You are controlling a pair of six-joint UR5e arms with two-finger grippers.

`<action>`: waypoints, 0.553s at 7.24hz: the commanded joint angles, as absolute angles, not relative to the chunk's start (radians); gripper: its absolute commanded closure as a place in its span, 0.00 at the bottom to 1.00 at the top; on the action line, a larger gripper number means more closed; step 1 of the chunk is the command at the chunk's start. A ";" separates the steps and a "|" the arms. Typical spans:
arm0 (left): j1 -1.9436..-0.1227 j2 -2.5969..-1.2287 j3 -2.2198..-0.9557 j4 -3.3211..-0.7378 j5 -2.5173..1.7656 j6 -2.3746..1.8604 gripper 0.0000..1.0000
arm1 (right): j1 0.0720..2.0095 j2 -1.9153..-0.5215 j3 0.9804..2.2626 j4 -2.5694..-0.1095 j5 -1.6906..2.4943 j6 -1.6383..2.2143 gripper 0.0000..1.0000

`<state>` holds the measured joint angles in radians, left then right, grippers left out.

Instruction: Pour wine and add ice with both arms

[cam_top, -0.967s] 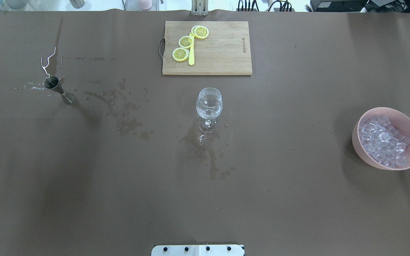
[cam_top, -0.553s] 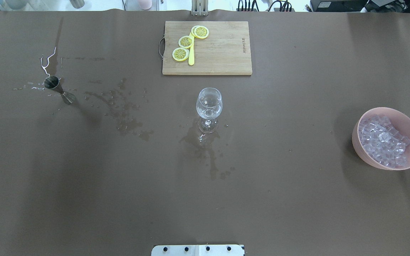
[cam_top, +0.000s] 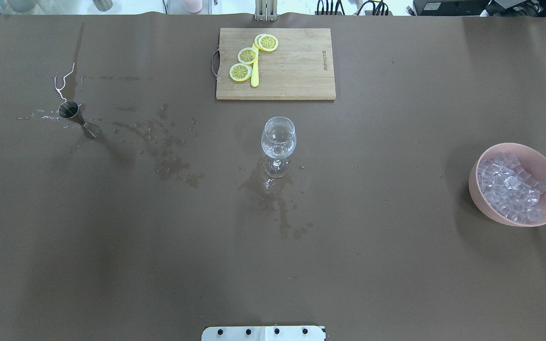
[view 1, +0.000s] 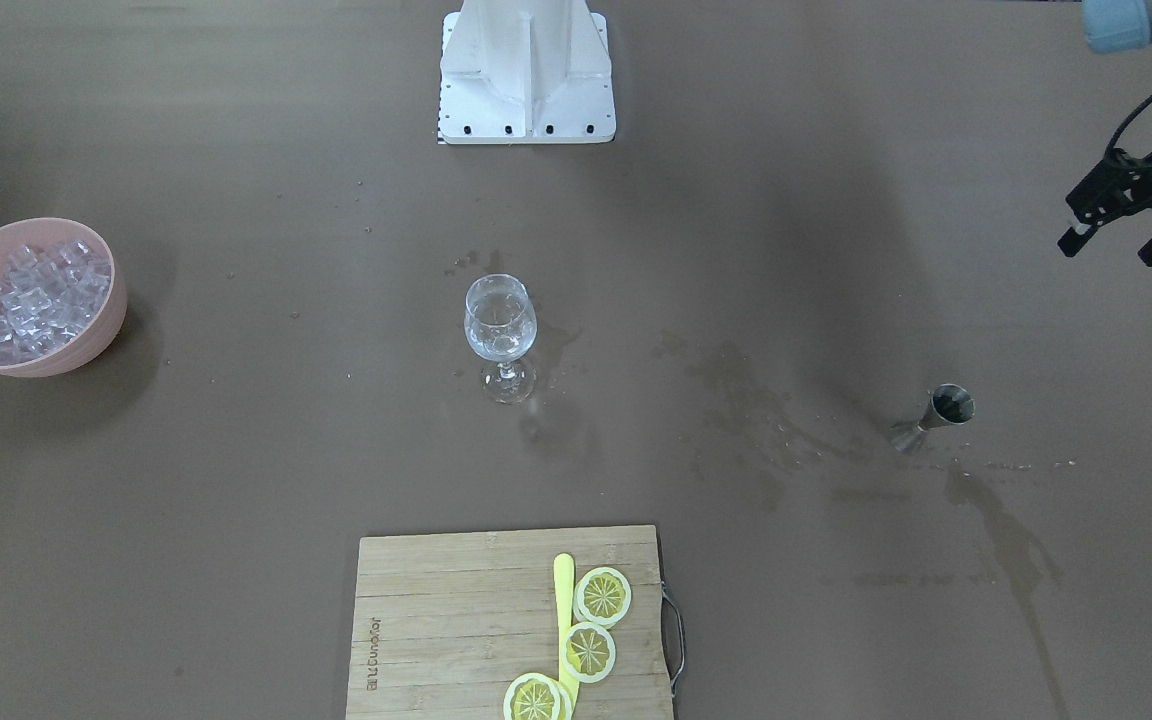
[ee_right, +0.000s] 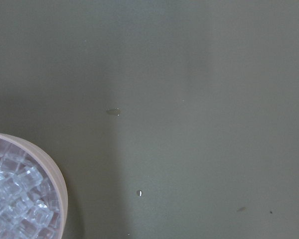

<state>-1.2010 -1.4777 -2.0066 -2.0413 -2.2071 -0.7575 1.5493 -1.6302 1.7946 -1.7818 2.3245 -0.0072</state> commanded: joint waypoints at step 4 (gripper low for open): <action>-0.941 -1.382 -2.013 -2.391 -1.758 -1.102 0.04 | 1.549 -1.632 1.799 -1.781 2.330 -0.006 0.00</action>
<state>-1.0376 -1.3785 -2.0125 -2.3777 -1.9087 -1.0078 1.5493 -1.6310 1.7957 -1.7822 2.3291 -0.0062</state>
